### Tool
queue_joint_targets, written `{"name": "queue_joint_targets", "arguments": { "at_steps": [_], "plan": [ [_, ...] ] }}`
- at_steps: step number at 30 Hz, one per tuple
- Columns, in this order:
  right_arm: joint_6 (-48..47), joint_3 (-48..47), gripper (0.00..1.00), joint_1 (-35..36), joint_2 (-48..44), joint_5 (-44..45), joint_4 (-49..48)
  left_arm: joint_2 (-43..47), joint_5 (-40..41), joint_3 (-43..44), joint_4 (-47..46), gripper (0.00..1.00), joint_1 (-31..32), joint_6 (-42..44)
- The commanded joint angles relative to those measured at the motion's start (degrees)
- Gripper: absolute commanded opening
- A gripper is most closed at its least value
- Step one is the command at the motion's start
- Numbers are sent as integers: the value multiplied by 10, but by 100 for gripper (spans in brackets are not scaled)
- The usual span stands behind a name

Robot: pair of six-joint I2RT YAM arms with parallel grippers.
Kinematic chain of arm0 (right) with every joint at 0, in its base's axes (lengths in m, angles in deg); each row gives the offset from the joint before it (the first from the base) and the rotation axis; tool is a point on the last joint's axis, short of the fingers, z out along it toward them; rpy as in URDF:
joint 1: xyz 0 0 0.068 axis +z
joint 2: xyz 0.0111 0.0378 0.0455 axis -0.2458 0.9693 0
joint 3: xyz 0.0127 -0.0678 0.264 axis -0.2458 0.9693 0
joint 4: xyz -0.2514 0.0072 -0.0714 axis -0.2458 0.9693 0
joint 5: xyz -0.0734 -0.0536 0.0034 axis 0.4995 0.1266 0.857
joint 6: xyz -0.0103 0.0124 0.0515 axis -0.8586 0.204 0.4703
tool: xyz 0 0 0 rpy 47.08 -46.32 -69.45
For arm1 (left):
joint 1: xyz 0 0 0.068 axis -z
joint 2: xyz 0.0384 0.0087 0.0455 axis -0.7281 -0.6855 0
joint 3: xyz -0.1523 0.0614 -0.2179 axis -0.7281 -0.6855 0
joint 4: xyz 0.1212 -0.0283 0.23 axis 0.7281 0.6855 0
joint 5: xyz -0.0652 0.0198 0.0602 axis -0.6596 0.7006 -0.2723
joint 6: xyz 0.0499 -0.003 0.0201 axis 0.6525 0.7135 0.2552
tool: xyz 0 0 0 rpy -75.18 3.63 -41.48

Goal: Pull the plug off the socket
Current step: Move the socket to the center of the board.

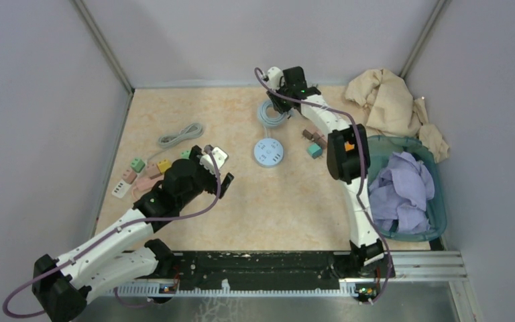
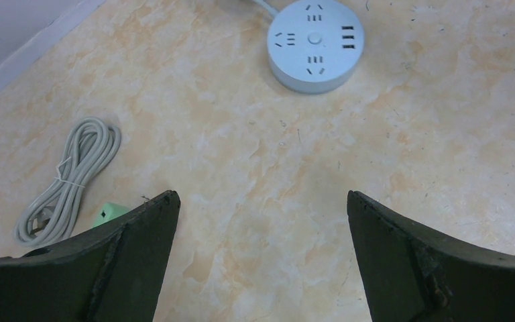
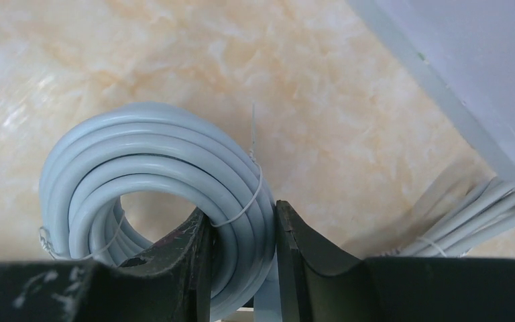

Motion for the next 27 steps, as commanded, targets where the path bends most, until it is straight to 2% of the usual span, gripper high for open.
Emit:
{"name": "queue_joint_targets", "arguments": {
  "at_steps": [1, 4, 10, 16, 22, 25, 27],
  "plan": [
    [63, -110, 21, -15, 53, 46, -69, 2, 6, -8, -10, 100, -5, 8],
    [62, -103, 34, -16, 71, 90, -128, 0, 7, -9, -12, 100, -7, 8],
    [63, -110, 43, -17, 104, 119, -139, -5, 2, -10, -14, 100, -13, 8],
    [84, -105, 78, -22, 62, 89, -111, -3, 6, -12, -15, 100, -17, 8],
    [92, 18, 81, -23, -92, 27, -113, 0, 7, -13, -17, 100, -20, 10],
    [89, 115, 81, -24, -186, -44, -110, 2, 6, -13, -17, 100, -20, 10],
    [93, 178, 81, -29, -250, -123, -101, 3, 5, -13, -19, 100, -20, 10]
  ]
}}
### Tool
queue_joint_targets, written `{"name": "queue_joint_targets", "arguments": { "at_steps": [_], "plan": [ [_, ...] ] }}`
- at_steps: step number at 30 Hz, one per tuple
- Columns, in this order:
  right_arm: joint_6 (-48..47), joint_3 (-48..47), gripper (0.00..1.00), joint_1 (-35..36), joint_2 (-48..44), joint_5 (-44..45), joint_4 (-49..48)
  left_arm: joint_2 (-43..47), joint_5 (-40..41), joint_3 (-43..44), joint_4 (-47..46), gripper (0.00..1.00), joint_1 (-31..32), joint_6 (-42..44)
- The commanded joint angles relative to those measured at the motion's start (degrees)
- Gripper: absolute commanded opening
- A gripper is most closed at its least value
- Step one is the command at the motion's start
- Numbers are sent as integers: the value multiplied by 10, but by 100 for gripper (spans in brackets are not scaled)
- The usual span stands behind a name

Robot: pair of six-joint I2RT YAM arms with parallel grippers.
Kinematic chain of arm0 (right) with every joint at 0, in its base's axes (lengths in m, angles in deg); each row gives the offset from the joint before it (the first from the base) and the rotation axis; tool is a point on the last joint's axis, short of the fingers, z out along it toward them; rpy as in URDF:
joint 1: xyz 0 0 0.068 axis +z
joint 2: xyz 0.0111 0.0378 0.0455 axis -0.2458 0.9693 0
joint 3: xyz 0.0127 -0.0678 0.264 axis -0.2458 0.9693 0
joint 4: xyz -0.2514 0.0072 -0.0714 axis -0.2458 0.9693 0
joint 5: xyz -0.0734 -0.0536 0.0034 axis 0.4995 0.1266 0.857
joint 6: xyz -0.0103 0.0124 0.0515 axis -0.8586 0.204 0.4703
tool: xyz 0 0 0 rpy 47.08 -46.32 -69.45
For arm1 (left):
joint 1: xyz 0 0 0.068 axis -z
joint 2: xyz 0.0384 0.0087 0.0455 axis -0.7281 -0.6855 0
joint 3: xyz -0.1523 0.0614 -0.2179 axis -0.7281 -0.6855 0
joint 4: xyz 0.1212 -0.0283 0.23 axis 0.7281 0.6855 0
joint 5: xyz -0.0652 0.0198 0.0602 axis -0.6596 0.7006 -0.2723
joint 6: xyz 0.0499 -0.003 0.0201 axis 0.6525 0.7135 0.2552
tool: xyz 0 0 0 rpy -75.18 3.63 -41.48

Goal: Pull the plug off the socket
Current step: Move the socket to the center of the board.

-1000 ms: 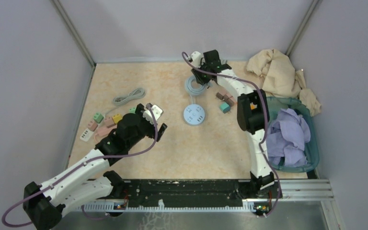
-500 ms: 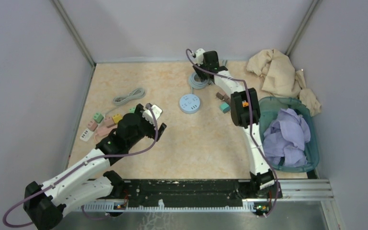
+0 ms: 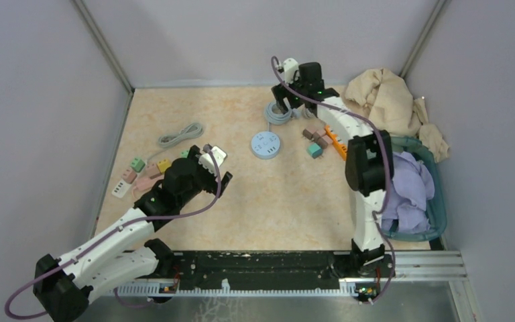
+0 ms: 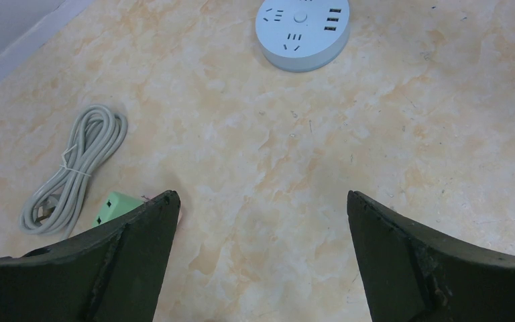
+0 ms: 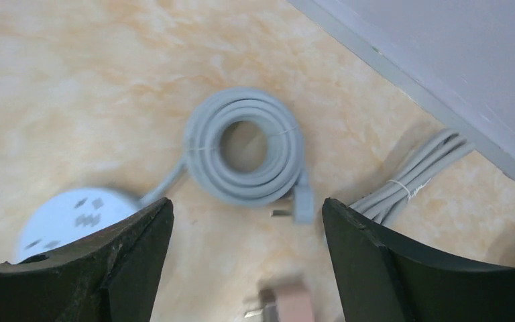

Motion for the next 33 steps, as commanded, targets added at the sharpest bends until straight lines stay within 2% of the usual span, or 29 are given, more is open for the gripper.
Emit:
{"name": "queue_joint_targets", "arguments": {
  "at_steps": [1, 4, 8, 12, 14, 18, 22, 26, 33],
  "plan": [
    [17, 97, 81, -11, -183, -202, -8, 8, 1, -5, -16, 100, -3, 7],
    [26, 185, 81, -20, -271, -349, 1, 8, -11, -7, -14, 100, -3, 20],
    [7, 299, 82, -24, -374, -459, 9, 9, -19, -13, -14, 100, -5, 40],
    [-29, 429, 85, -26, -461, -506, -17, 10, -36, -21, -19, 100, -12, 53],
    [-39, 498, 88, -31, -511, -512, -70, 7, -41, -22, -25, 100, -17, 49],
    [-15, 587, 88, -45, -583, -520, -170, -30, -81, 12, -7, 100, -62, 19],
    [-7, 618, 87, -48, -594, -525, -206, -95, -157, 67, 5, 100, -150, -12],
    [-19, 602, 86, -48, -585, -518, -178, -196, -252, 152, 60, 100, -260, -45],
    [-28, 597, 85, -48, -581, -509, -162, -354, -262, 299, 152, 99, -359, -49]
  ]
}}
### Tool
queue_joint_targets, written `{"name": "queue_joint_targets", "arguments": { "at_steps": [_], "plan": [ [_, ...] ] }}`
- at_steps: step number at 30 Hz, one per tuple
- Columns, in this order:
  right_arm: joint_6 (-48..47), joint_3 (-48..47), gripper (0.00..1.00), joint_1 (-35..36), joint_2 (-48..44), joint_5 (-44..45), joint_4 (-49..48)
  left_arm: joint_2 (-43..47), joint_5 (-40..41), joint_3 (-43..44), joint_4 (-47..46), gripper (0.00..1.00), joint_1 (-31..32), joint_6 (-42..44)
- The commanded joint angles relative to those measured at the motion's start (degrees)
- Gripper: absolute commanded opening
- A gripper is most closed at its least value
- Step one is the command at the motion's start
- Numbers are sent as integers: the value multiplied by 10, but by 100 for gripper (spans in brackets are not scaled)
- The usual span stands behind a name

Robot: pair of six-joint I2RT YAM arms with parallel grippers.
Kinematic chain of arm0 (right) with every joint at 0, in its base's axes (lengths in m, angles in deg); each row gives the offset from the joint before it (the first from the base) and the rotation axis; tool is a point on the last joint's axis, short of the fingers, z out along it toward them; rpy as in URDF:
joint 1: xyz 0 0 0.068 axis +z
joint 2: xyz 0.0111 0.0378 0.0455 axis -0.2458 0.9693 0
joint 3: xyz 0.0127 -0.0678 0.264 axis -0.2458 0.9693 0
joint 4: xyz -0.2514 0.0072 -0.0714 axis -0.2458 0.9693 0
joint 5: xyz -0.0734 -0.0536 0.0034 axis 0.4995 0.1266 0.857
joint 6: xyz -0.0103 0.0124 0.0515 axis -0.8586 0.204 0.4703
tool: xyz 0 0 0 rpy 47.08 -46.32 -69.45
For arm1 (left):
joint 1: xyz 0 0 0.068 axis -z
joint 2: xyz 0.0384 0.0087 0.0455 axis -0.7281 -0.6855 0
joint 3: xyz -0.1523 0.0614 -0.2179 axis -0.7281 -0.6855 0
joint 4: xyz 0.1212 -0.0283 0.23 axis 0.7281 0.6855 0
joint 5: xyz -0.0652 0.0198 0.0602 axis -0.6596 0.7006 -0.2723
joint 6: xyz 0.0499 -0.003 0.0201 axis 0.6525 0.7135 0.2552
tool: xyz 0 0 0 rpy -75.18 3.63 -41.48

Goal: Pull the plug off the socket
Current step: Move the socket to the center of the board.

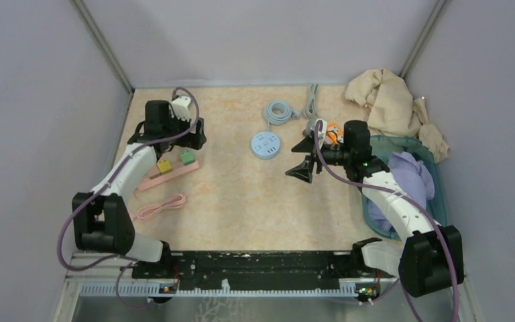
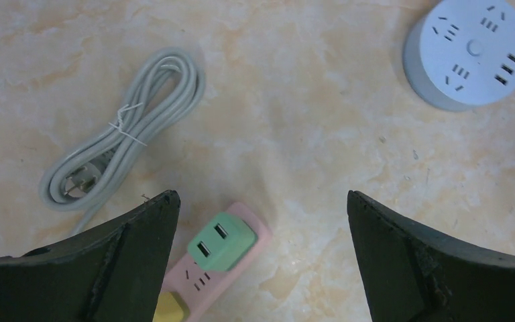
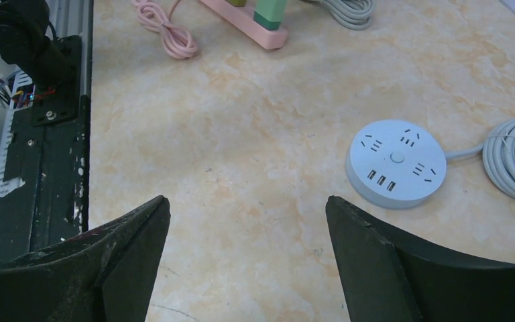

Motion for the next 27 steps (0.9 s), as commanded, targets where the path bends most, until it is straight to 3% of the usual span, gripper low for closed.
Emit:
{"name": "queue_joint_targets", "arguments": {
  "at_steps": [1, 6, 12, 20, 27],
  "plan": [
    [-17, -23, 86, -2, -3, -11, -18, -67, -34, 62, 67, 99, -46, -8],
    [-17, -22, 85, -2, -10, -16, -18, -112, -44, 70, 73, 95, -86, -21],
    [-17, -22, 85, -2, -7, -20, -18, -104, -29, 37, 49, 91, -89, -32],
    [-19, -21, 85, -2, -6, -18, -14, -130, -97, 35, 66, 82, -90, -9],
    [-23, -22, 85, -2, 2, -20, -10, -140, -114, 22, 79, 80, -91, -10]
  ]
}}
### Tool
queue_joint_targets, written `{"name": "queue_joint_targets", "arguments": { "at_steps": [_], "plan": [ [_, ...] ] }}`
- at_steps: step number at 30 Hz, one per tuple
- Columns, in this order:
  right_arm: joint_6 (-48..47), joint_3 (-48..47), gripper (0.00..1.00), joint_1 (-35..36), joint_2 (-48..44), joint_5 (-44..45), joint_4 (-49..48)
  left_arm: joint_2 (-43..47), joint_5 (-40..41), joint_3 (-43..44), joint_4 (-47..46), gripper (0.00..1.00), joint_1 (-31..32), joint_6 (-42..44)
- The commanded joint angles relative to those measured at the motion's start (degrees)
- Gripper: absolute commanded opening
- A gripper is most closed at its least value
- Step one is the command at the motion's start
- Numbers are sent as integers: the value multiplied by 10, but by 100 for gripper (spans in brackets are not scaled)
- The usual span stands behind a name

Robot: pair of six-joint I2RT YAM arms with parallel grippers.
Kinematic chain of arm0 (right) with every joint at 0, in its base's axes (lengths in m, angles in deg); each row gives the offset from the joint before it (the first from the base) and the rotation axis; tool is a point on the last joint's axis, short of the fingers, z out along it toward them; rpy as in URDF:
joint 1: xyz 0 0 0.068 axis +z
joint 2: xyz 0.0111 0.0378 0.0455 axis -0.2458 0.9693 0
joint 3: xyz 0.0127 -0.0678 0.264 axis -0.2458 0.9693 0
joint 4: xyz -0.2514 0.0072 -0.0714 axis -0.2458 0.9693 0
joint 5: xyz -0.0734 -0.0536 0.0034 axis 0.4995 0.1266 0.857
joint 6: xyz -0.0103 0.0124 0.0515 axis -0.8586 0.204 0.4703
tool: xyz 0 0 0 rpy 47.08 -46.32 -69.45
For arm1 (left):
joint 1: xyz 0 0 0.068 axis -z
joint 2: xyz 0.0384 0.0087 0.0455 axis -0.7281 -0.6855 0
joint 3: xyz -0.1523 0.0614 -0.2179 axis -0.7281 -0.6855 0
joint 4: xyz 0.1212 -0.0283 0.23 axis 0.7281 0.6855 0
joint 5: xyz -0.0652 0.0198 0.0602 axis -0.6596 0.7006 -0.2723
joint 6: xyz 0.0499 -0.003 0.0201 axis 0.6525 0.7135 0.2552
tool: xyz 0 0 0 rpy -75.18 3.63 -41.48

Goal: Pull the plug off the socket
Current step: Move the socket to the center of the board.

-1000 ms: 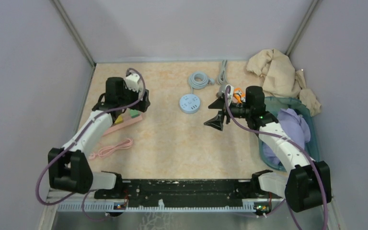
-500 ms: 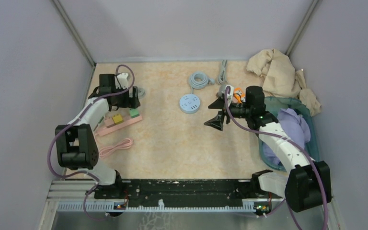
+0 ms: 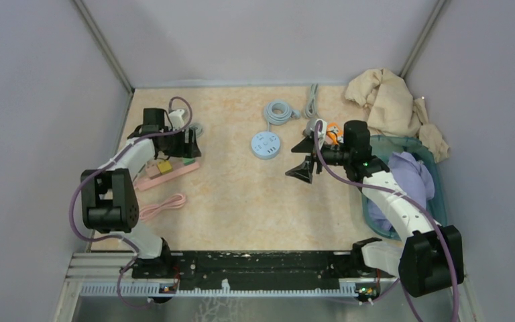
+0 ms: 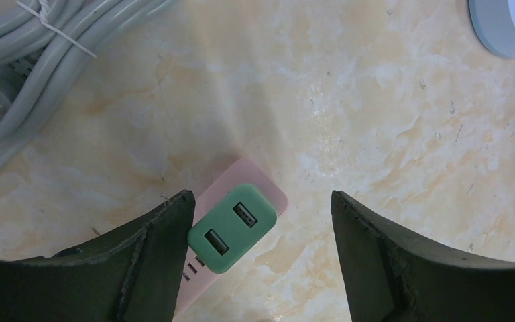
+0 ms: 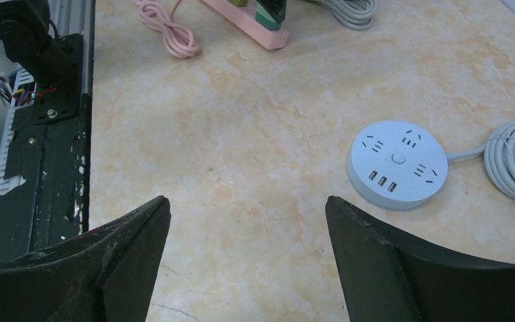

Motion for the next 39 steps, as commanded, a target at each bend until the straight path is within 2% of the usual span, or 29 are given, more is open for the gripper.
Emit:
{"name": "queue_joint_targets", "arguments": {
  "at_steps": [1, 8, 13, 22, 39],
  "plan": [
    [-19, -22, 85, -2, 3, -17, -11, -3, -21, -12, 12, 80, -1, 8],
    [-22, -22, 85, -2, 7, -19, -8, 8, -8, -19, 15, 80, -2, 5],
    [-23, -22, 85, -2, 7, -19, -7, 15, -3, -30, 13, 71, -1, 6],
    [-25, -22, 85, -2, 9, -19, -5, 38, -15, -41, 14, 68, 1, 9],
    [-28, -24, 85, -2, 17, -20, 1, 52, 31, -51, 30, 70, 35, 28]
  ]
}}
